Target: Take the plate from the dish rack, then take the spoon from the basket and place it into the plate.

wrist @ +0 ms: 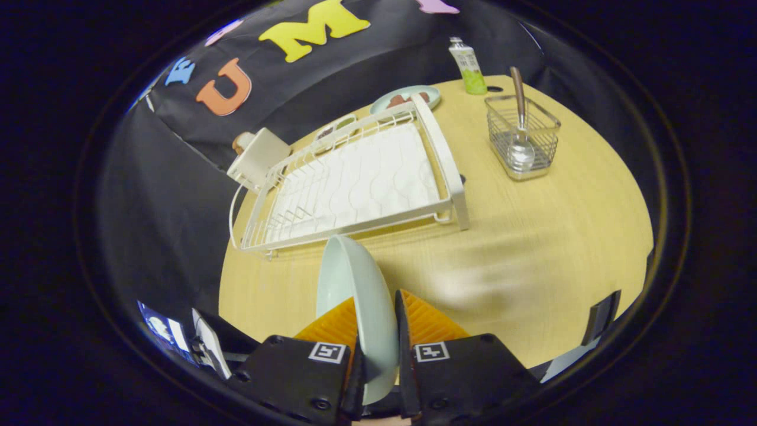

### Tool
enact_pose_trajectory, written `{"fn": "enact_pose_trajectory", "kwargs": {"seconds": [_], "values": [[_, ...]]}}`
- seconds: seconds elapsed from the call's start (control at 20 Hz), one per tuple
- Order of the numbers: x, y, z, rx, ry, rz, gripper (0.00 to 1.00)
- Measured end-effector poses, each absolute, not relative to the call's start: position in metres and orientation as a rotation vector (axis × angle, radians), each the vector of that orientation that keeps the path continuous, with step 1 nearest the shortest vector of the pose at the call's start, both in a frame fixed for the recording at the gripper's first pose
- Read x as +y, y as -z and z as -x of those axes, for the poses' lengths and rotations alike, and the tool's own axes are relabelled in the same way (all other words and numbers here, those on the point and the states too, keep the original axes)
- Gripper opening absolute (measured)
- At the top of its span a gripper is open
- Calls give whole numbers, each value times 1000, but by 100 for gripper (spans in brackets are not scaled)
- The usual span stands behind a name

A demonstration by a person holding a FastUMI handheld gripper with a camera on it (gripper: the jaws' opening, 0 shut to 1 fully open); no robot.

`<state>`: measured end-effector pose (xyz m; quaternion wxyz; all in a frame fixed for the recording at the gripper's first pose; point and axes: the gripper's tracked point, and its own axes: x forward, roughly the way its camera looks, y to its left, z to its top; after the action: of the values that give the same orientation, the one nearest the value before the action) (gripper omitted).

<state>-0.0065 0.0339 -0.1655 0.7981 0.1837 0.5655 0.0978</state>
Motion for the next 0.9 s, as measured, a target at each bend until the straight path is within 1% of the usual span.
{"fn": "enact_pose_trajectory", "kwargs": {"seconds": [0.15, 0.35, 0.45, 0.5, 0.65, 0.7, 0.9], "values": [[35, 179, 3, 1232, -251, -488, 29], [23, 191, -8, 1239, -234, -538, 31], [10, 197, -9, 1247, -198, -510, 35], [3, 199, -12, 1239, -183, -494, 41], [-10, 195, -18, 1193, -160, -466, 48], [-14, 193, -19, 1170, -156, -450, 51], [-40, 166, -29, 973, -135, -292, 67]]}}
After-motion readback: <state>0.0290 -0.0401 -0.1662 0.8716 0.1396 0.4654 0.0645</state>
